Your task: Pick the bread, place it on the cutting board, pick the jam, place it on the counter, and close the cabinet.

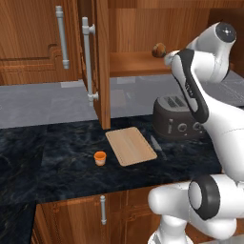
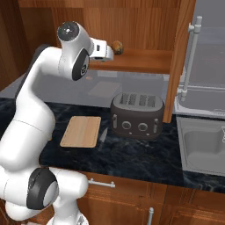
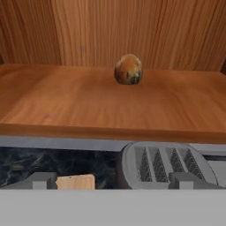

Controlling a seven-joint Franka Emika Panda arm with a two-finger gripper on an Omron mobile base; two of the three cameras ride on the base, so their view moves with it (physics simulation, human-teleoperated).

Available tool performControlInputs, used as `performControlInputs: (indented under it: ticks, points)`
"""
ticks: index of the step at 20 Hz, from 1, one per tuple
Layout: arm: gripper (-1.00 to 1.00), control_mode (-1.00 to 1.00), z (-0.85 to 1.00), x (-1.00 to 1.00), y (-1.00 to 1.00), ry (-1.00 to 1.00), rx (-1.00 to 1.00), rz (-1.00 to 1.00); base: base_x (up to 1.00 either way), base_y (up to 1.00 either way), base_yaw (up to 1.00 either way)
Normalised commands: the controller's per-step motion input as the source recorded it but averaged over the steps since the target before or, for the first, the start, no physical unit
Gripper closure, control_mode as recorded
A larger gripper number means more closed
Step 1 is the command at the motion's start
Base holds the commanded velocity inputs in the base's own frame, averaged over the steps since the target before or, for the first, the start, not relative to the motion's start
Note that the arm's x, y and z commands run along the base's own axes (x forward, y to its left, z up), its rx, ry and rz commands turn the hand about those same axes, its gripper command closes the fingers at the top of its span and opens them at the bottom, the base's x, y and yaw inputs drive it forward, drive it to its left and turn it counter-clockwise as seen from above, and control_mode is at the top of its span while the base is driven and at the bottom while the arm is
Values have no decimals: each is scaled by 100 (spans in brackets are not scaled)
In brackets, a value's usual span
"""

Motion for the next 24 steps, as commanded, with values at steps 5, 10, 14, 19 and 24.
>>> performControlInputs:
  ticks: [5,10,14,19,24]
  points:
    - [-100,-100,0,36,0,0,0,0,0,0,0]
    - [-100,-100,0,35,-2,0,0,0,0,0,0]
    - [-100,-100,0,34,-6,0,0,0,0,0,0]
    - [-100,-100,0,37,-8,0,0,0,0,0,0]
    - [-100,-100,0,33,-4,0,0,0,0,0,0]
